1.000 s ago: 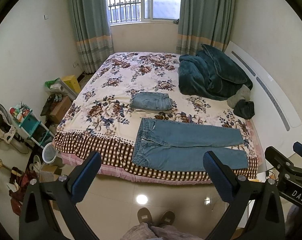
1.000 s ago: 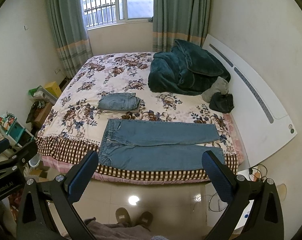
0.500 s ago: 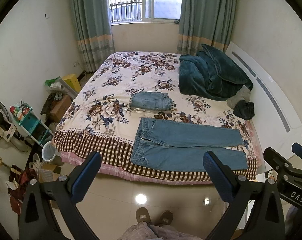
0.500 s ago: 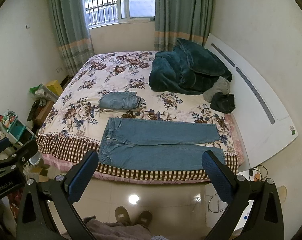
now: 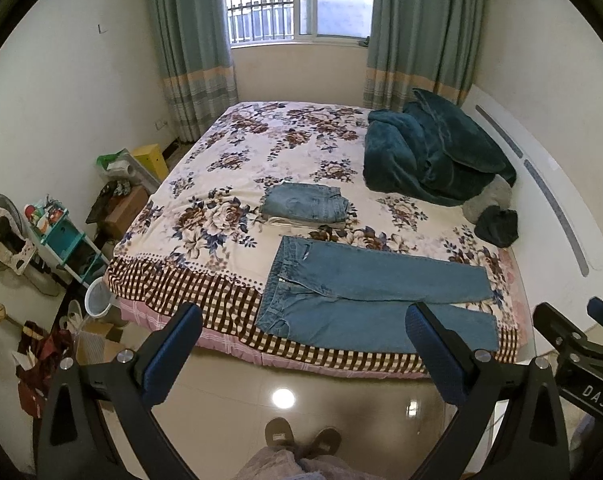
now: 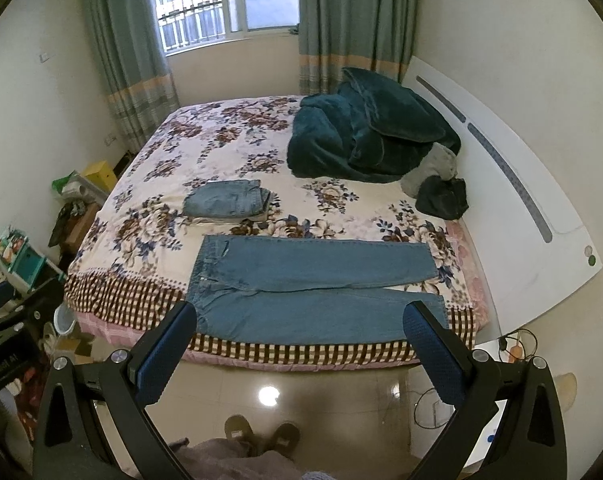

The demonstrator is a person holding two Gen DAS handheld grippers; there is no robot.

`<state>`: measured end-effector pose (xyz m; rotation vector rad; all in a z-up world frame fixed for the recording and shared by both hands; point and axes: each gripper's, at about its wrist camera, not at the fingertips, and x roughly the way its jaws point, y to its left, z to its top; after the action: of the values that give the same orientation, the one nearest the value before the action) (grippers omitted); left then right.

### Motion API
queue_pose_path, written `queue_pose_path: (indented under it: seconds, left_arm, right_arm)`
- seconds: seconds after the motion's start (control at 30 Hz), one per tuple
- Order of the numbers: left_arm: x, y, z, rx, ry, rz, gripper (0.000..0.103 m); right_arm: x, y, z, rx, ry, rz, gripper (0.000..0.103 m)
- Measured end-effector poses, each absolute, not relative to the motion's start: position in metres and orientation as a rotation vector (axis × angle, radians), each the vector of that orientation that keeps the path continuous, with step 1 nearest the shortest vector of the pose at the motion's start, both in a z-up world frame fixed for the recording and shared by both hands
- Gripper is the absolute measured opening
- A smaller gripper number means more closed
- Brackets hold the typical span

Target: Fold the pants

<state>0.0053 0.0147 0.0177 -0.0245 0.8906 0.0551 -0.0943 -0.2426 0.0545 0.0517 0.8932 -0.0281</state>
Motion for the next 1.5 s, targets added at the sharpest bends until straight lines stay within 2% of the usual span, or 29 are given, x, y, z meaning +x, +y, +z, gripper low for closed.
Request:
queue_pose_path:
  seconds: [0.13, 0.3, 0.5, 0.67, 0.83, 1.2, 1.27, 1.4, 1.5]
  left_arm:
    - [0.034, -0.001, -0.002, -0.011, 0.877, 0.089, 0.103]
    - [0.104, -0.015, -0.046, 0.002, 0.941, 0.123, 0.103]
    - [0.203, -0.039, -0.116, 0.038, 1.038, 0.164, 0.103]
    - [0.301, -0.033, -0.19, -0.031, 1.183, 0.215, 0.103]
    - [0.404, -0.004, -0.296, -0.184, 1.356, 0.372, 0.103]
    - [0.512, 0.06, -0.502, -0.535, 1.539, 0.686, 0.102]
    - [0.521, 0.066, -0.535, -0.605, 1.543, 0.708, 0.1]
    - [0.524, 0.074, -0.576, -0.685, 1.555, 0.761, 0.083]
    - [0.529, 0.072, -0.587, -0.704, 1.552, 0.808, 0.084]
  right_arm:
    - [-0.059, -0.265, 0.032, 0.081, 0.905, -0.091, 0.103]
    - [0.005, -0.3, -0.007, 0.125, 0.939, -0.179, 0.103]
    - [0.108, -0.356, -0.082, 0.268, 1.075, -0.259, 0.103]
    - [0.213, -0.414, -0.177, 0.428, 1.223, -0.361, 0.103]
    - [0.307, -0.465, -0.286, 0.569, 1.347, -0.47, 0.103]
    - [0.458, -0.538, -0.502, 0.655, 1.417, -0.624, 0.101]
    - [0.474, -0.544, -0.536, 0.652, 1.453, -0.619, 0.096]
    - [0.492, -0.557, -0.577, 0.636, 1.487, -0.642, 0.096]
    - [0.506, -0.566, -0.596, 0.63, 1.483, -0.665, 0.096]
